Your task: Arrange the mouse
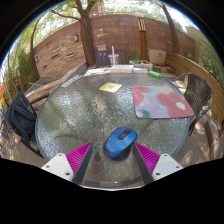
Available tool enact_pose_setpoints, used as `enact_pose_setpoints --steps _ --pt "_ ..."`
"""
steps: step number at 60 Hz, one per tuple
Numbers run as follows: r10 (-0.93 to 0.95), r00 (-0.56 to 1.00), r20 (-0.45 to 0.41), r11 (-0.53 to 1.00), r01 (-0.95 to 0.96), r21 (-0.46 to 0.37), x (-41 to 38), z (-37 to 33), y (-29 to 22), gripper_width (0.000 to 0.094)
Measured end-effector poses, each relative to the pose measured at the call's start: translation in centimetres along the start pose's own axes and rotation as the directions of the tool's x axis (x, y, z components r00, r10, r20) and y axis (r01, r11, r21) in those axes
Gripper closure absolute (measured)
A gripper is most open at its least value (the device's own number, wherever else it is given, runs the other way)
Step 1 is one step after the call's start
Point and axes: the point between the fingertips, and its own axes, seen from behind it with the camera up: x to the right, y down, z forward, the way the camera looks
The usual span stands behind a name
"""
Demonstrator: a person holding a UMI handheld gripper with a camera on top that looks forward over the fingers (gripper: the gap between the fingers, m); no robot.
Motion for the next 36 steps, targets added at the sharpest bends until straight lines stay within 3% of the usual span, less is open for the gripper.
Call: enact_pose_setpoints --steps 10,14,19,29,36 --pt "0.008 1.000 0.019 1.000 -0.008 -0.010 -0.7 2.4 -2.4 0.0135" --pt "-0.017 1.000 -0.011 1.000 0.017 -0.025 -0.5 3.3 -2.7 0.0217" --pt "-0.066 0.995 -0.070 0.997 0.063 -0.041 0.6 3.9 -2.6 0.0420" --pt "-0.106 0.991 -0.080 0.994 0.103 -0.046 0.9 3.6 -2.8 0.0521" --pt "-0.135 0.990 -0.037 0.990 0.134 -0.035 -0.4 2.4 -4.3 0.0577"
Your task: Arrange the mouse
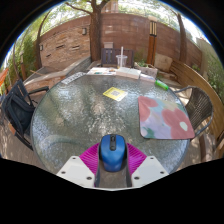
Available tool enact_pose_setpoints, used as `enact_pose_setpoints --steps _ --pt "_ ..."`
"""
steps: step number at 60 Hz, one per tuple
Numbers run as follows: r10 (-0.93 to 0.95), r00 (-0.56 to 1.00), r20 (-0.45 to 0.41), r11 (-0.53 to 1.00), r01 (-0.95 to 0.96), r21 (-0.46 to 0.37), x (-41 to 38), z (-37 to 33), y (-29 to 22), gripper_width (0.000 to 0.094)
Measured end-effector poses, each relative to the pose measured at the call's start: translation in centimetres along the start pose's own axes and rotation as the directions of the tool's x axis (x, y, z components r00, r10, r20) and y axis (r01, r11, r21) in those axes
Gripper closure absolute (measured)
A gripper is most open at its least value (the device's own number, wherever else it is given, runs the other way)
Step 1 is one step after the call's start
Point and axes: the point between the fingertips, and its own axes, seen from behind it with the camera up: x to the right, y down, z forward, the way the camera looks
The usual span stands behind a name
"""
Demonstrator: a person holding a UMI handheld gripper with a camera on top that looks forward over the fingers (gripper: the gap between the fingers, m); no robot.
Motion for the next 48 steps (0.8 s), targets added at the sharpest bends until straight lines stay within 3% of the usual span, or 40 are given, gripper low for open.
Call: enact_pose_setpoints --steps 7,15,23,29,34,39,48 --pt "-0.034 0.998 0.054 0.993 0.028 0.112 -2.5 -4.2 -6.5 0.0578" --pt "-0.004 0.992 0.128 0.951 -0.035 0.306 -2.8 -10.7 -17.2 0.0577" --pt "0.035 0.993 0.110 0.890 -0.081 0.448 2.6 -13.3 -25.4 0.0579" --pt "0.098 0.993 0.072 0.906 -0.119 0.407 9.5 -8.6 -26.5 0.0581" --pt "0.145 0.989 0.032 0.932 -0.147 0.331 14.7 -1.6 -21.8 0.0581" --pt "0.164 0.986 -0.018 0.970 -0.158 0.182 18.9 4.0 -18.4 0.0580" --pt "0.135 0.989 -0.060 0.989 -0.131 0.062 22.6 9.5 -11.6 0.0531"
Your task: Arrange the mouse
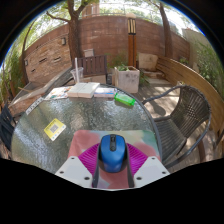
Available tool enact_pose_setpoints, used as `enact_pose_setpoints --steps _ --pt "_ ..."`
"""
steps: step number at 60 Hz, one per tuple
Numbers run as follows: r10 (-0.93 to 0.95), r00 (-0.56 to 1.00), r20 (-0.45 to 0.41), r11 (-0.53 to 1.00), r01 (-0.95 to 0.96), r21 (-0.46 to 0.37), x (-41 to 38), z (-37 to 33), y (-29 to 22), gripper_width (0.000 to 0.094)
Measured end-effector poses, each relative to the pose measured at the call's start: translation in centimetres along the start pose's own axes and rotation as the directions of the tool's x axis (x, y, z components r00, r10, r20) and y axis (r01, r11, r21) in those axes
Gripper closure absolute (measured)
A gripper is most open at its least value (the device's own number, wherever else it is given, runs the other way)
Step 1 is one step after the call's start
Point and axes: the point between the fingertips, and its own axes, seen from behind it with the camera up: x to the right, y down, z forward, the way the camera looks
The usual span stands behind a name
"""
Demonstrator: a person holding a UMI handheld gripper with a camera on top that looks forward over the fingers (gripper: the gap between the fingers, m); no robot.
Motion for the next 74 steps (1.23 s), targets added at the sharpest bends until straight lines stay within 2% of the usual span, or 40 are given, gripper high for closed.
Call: enact_pose_setpoints --steps 3,9,13,14,17,21,33,44,59,74 --pt "-0.017 1.000 -0.008 1.000 0.016 -0.023 0.7 1.1 1.3 0.0488" --pt "0.001 0.999 0.036 0.997 0.002 -0.071 0.1 1.1 2.3 0.0379" --pt "-0.013 0.999 0.037 0.999 0.015 -0.046 0.1 0.1 1.8 0.0109" --pt "-0.021 0.999 0.033 0.999 0.022 -0.040 0.2 -0.2 1.7 0.0066" --pt "-0.041 0.999 0.021 0.999 0.041 -0.017 0.2 -1.4 1.1 0.0108" --pt "-0.046 0.999 0.018 0.999 0.046 0.010 -0.3 -3.4 0.2 0.0078" --pt "-0.056 0.998 -0.006 0.994 0.057 0.089 -1.5 -13.0 -2.0 0.0081" --pt "-0.098 0.994 -0.054 0.984 0.105 0.146 -2.5 -21.6 -1.1 0.0084" --pt "-0.104 0.992 -0.073 0.979 0.115 0.170 -3.4 -28.8 1.5 0.0085" --pt "-0.107 0.990 -0.090 0.978 0.121 0.170 -2.9 -30.6 2.5 0.0085"
